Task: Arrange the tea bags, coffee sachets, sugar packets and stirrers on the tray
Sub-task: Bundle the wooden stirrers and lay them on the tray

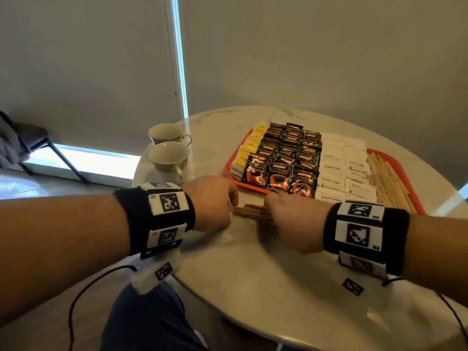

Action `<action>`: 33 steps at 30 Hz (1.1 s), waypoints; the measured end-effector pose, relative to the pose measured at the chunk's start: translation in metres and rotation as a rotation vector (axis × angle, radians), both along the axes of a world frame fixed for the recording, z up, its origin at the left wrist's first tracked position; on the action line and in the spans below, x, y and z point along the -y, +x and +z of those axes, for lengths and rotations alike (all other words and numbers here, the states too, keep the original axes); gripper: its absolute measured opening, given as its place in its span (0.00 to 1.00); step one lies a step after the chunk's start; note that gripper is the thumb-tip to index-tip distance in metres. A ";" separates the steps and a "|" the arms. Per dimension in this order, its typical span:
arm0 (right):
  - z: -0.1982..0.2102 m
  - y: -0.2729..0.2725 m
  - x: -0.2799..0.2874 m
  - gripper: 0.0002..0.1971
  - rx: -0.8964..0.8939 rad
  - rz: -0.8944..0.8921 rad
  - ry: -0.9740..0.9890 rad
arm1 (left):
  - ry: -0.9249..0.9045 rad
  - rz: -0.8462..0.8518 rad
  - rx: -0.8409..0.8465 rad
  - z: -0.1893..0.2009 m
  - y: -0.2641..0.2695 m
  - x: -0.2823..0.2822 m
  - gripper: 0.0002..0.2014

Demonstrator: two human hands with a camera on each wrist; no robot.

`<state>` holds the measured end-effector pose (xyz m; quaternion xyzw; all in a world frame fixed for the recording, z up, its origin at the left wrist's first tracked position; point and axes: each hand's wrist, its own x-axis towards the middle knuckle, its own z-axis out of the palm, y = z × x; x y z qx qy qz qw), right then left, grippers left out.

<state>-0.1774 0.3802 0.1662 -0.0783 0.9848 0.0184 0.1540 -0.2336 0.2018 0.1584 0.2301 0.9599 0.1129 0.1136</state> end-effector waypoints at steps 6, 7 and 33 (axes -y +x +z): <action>-0.006 -0.007 0.004 0.16 -0.040 0.037 -0.002 | 0.081 0.052 0.003 -0.004 -0.008 0.008 0.14; -0.006 -0.008 0.004 0.16 -0.040 0.036 -0.006 | 0.108 0.067 0.006 -0.005 -0.010 0.010 0.15; 0.029 -0.052 -0.035 0.15 -0.038 -0.323 -1.124 | 1.174 0.174 0.065 0.054 -0.032 -0.043 0.17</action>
